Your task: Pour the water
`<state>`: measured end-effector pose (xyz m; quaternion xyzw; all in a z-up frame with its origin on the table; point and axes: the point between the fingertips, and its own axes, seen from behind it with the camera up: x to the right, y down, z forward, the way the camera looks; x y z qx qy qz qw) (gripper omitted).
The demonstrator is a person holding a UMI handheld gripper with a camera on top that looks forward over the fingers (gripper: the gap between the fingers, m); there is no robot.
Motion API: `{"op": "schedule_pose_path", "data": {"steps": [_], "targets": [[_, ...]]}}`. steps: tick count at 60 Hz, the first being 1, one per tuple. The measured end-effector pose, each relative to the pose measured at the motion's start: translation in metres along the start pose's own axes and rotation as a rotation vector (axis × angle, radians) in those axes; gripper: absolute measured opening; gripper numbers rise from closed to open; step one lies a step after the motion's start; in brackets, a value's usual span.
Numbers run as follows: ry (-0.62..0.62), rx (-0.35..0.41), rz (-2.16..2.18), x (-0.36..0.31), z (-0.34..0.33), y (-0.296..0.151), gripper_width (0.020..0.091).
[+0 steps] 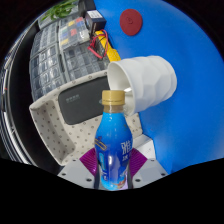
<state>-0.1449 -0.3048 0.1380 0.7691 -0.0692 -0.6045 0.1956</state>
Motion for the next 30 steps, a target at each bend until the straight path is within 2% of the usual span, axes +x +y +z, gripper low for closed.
{"op": "schedule_pose_path", "data": {"steps": [9,18,24,30], "targets": [[0.022,-0.022,-0.061,-0.001,-0.004,0.003,0.038],[0.086,-0.064,-0.399,-0.012,-0.022,0.005,0.0381],[0.09,-0.056,-0.687,-0.041,-0.038,-0.007,0.038],[0.103,-0.014,-0.992,-0.076,-0.051,-0.031,0.038]]}}
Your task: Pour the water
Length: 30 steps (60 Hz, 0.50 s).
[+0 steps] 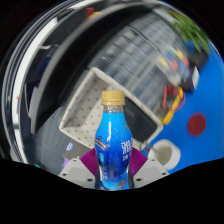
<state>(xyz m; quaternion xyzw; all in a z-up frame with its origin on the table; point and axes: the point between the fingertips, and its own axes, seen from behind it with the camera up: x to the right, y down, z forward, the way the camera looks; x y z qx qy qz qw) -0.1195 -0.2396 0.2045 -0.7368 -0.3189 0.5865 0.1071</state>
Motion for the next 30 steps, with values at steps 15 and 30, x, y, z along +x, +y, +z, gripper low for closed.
{"op": "schedule_pose_path", "data": {"steps": [15,30], "targets": [[0.088,0.254,-0.471,0.026,-0.039,-0.115,0.0391],[0.228,0.243,-0.773,0.124,-0.032,-0.146,0.0391]]}}
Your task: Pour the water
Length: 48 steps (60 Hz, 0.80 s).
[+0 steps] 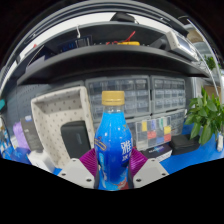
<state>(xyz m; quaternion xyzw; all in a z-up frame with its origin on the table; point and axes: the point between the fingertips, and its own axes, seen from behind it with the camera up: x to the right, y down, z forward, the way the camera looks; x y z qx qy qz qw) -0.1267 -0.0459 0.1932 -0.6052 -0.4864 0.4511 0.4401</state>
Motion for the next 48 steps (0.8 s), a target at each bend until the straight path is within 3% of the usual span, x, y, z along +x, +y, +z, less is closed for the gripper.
{"op": "schedule_pose_path", "data": {"steps": [24,26,35,36,44,48], "targets": [[-0.044,-0.112,-0.14,0.018,0.045,0.103,0.0397],[-0.052,-0.07,-0.15,0.016,0.045,0.098,0.0402],[-0.058,-0.038,-0.132,0.017,0.043,0.1,0.0408],[-0.058,-0.034,-0.129,0.018,0.042,0.099,0.0444],[-0.041,-0.051,-0.119,0.021,0.04,0.1,0.0528],[-0.014,-0.097,-0.139,0.026,0.037,0.107,0.0695]]}}
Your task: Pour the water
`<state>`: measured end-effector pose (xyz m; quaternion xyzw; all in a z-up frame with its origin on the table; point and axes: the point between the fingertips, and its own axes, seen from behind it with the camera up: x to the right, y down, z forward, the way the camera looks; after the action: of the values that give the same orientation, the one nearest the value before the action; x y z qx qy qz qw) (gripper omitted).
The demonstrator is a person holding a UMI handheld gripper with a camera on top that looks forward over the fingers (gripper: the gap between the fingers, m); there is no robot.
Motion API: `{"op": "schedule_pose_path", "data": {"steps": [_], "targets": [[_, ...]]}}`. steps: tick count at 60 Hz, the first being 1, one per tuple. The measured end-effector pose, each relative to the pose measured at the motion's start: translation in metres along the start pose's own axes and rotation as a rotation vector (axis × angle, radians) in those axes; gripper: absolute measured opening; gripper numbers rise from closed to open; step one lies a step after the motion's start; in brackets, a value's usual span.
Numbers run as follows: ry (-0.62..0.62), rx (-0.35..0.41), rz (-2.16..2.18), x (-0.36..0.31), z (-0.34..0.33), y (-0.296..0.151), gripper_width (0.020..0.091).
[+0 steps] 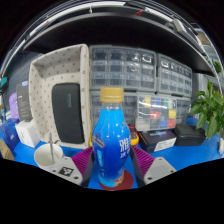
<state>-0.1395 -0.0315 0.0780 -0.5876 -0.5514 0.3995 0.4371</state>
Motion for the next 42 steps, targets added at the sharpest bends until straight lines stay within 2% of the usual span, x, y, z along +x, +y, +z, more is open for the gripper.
{"op": "schedule_pose_path", "data": {"steps": [2,3,5,11,19,23,34,42], "targets": [[0.003,-0.02,-0.002,0.0,-0.003,0.005,0.074],[0.003,-0.027,0.001,0.0,-0.005,0.007,0.0819],[0.0,-0.038,0.012,-0.002,-0.011,0.011,0.0852],[-0.006,-0.064,0.042,-0.008,-0.04,0.023,0.0842],[0.047,-0.16,0.01,0.002,-0.093,0.053,0.0845],[0.074,-0.183,0.007,0.006,-0.123,0.055,0.0848],[0.098,-0.184,0.019,-0.005,-0.195,0.024,0.0837],[0.091,-0.158,0.01,-0.023,-0.232,-0.005,0.0843]]}}
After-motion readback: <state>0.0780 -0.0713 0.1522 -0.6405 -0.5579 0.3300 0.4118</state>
